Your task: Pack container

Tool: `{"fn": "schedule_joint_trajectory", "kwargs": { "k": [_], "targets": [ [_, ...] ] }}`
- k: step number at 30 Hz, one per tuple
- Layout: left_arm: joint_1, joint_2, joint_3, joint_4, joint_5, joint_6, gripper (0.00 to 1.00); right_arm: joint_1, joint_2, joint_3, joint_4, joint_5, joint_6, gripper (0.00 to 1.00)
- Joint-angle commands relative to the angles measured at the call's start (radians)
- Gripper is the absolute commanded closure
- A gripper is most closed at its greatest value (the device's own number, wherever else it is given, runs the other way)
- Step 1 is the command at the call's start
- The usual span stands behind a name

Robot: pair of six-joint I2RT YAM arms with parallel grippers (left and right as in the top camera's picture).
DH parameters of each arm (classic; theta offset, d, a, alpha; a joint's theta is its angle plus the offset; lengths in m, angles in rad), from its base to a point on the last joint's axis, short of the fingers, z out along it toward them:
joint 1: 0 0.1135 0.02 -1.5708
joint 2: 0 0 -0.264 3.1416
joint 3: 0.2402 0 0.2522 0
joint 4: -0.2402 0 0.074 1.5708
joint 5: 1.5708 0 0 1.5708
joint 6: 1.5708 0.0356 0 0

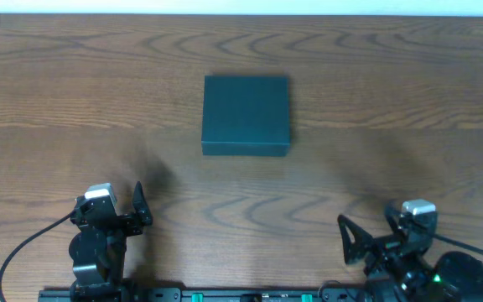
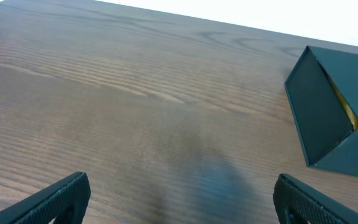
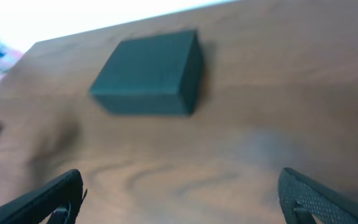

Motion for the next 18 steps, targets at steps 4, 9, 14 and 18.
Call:
{"fn": "schedule_joint_trajectory", "kwargs": {
  "k": [4, 9, 14, 18],
  "targets": [
    [-0.003, -0.008, -0.021, 0.000, -0.014, 0.009, 0.05, 0.021, -0.150, -0.238, 0.155, 0.104, -0.069, 0.01],
    [-0.003, -0.008, -0.021, 0.000, -0.014, 0.009, 0.05, 0.022, -0.151, -0.375, 0.208, 0.120, -0.068, 0.01],
    [-0.003, -0.008, -0.021, 0.001, -0.014, 0.009, 0.05, 0.026, -0.151, -0.492, 0.206, 0.122, -0.042, 0.01],
    [-0.003, -0.008, -0.021, 0.001, -0.014, 0.009, 0.05, 0.027, -0.151, -0.491, 0.214, 0.143, -0.042, 0.01]
  ]
}}
